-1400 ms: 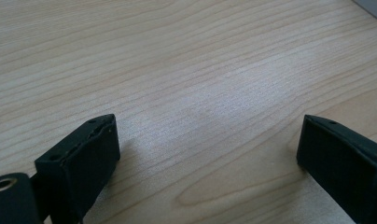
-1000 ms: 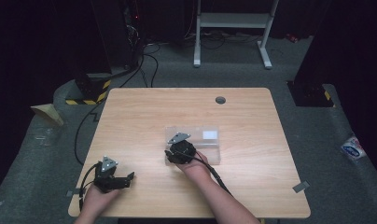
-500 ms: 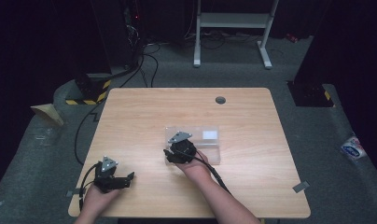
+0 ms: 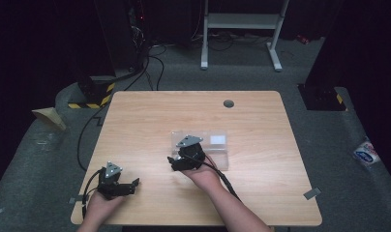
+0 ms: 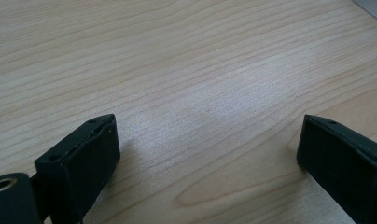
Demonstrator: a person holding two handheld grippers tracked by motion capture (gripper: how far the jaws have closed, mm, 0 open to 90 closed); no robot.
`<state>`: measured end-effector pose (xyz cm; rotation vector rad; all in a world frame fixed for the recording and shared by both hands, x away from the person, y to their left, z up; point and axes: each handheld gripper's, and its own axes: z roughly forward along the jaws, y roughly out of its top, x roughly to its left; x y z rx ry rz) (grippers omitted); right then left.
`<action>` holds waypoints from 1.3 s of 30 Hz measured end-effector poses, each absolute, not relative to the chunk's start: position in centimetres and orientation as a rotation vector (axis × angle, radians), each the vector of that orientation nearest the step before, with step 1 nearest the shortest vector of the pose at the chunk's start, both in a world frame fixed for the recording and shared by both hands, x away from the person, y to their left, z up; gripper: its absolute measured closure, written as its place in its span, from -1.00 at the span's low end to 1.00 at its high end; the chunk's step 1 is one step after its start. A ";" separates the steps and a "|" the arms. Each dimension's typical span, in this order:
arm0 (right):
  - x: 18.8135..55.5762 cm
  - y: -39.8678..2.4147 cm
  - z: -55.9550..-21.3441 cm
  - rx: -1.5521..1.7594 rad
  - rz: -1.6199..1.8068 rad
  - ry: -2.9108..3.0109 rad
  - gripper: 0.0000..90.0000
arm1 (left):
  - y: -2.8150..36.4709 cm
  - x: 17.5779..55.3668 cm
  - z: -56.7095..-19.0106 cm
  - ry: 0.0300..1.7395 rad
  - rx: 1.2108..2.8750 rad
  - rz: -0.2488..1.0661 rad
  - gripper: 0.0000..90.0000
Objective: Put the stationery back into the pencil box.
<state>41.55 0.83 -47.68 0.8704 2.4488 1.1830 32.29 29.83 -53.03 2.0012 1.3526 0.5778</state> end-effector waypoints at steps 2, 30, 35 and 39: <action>41.5 0.7 -47.5 0.875 1.191 2.445 -0.64 | 29.8 32.3 -53.0 1.353 2.000 0.578 -0.86; 39.6 -4.6 -45.7 0.915 1.309 2.339 -0.81 | 29.8 32.3 -53.1 1.356 1.993 0.579 -0.86; 39.2 -6.3 -45.8 0.938 1.317 2.308 -0.81 | 29.8 32.3 -53.1 1.358 1.993 0.581 -0.86; 38.9 -8.4 -45.9 0.965 1.300 2.289 -0.81 | 29.8 32.3 -53.1 1.357 1.994 0.583 -0.86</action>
